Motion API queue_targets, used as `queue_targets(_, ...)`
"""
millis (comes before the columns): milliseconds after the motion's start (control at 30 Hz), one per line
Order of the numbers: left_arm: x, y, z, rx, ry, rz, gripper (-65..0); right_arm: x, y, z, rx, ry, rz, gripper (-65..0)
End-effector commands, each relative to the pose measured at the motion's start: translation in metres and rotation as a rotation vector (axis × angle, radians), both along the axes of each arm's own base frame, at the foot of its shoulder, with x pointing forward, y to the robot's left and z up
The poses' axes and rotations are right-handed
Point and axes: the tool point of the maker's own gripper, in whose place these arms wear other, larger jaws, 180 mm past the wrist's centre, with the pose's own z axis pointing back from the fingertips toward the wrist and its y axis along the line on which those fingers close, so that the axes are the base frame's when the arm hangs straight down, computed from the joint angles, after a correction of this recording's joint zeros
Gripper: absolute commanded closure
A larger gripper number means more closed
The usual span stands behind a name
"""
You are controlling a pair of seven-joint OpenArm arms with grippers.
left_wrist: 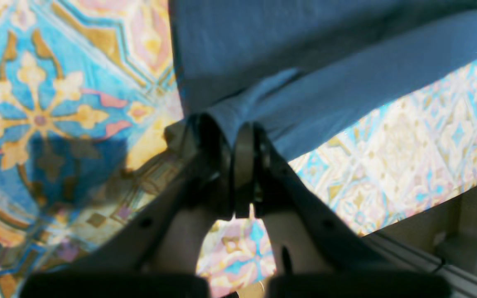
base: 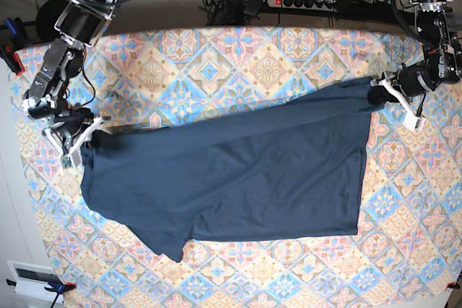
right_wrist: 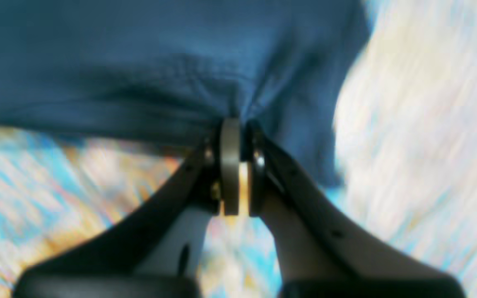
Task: Layout the t-shirt on the table in an organized manner, then fold the t-shirt properly
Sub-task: 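Release the shirt with the right gripper and move it to the shirt's shoulder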
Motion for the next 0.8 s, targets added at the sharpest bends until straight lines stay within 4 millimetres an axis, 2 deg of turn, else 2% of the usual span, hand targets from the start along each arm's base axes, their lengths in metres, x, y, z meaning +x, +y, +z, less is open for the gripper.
queue_targets(0,0.008,0.006,0.012,0.014,-0.038,0.002,0.0,0.031,0.002,0.035,0.020,-0.141,0.015,-5.1)
queue_targets(133,0.008,0.006,0.011,0.012,-0.038,0.003,0.0,0.035,0.022,0.022,0.028,-0.108,0.079,-14.5)
queue_targets(267,0.008,0.006,0.012,0.013,-0.039,0.004,0.0,0.035,0.003,0.037,-0.054,-0.121,0.097,-21.9)
queue_targets(300,0.008,0.006,0.012,0.013,-0.039,0.004,0.0,0.030,0.000,0.035,-0.064,-0.114,0.096,-22.8)
queue_targets(433,0.009,0.006,0.012,0.013,-0.040,0.004,0.0,0.001,0.002,0.014,-0.081,-0.056,0.111,-24.2)
queue_targets(567,0.018,0.005,0.017,0.011,-0.060,0.000,0.0,-0.020,0.005,0.005,-0.099,-0.025,0.126,-24.3)
queue_targets(633,0.017,0.009,0.013,0.006,-0.047,0.016,0.0,-0.026,0.008,0.003,-0.106,-0.018,0.139,-24.2)
queue_targets(767,0.025,0.012,0.014,-0.001,-0.053,0.029,0.0,-0.027,0.036,-0.003,-0.103,-0.004,0.227,-24.1)
